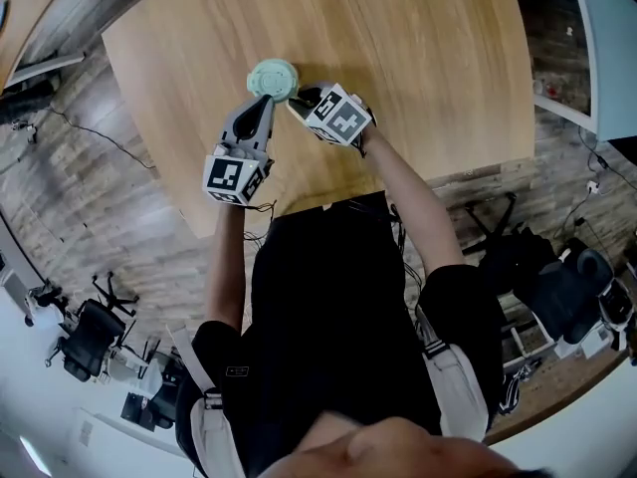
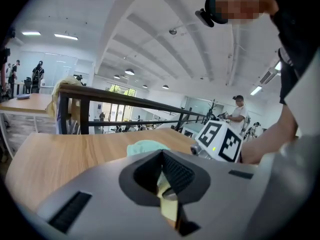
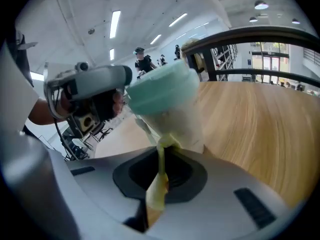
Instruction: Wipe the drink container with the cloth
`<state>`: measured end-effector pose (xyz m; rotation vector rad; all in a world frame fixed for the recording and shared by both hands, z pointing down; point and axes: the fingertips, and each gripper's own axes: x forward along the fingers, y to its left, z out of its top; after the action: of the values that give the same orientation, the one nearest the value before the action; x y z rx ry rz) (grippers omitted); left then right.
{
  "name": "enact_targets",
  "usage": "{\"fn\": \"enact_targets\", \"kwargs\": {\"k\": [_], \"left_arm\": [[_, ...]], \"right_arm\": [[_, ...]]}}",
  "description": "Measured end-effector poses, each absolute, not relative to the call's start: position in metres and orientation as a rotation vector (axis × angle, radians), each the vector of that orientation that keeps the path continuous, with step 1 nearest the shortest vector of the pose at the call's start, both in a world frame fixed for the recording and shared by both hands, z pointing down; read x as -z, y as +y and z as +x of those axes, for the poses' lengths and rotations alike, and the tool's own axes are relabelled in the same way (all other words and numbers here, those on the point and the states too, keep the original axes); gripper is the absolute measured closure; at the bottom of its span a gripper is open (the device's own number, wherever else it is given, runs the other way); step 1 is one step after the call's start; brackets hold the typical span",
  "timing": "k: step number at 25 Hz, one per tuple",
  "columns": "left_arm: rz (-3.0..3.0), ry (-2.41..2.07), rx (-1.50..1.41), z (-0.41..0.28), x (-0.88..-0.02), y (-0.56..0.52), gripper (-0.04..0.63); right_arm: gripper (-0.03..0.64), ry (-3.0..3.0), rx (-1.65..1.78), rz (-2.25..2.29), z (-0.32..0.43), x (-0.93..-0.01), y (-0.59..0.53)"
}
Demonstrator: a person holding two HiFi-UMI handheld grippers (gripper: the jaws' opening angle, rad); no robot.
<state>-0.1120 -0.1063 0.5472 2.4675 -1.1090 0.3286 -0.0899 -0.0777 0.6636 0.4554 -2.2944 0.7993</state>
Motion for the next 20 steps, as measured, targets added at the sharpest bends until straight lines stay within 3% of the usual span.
{"fn": "enact_targets", "kwargs": {"k": [5,10,15,20], "left_arm": [[2.503,-1.041,-0.327,-0.107,-0.547,-0.106,0.574],[2.543,-0.990,-0.335,-0.107,-0.546,-0.115,0.574],[2.595,-0.887,-0.392,-0.105,-0.546,-0.119,0.574],[2.586,-0.848,-0.373,-0.109,-0.547,-0.119,0.574]], "right_arm": [[0.577,-2.211,-0.787,0.567,-0.085,-0.704,-0.082],[0.577,-2.253,-0.646,0.531,-0.094,-0.676,-0.074],[0.577,-2.325,-0.369,0.390,-0.107,-0.621,-0.046],[0.577,-2.240,-0.100,0.332,-0.110,-0.629,-0.043]]}}
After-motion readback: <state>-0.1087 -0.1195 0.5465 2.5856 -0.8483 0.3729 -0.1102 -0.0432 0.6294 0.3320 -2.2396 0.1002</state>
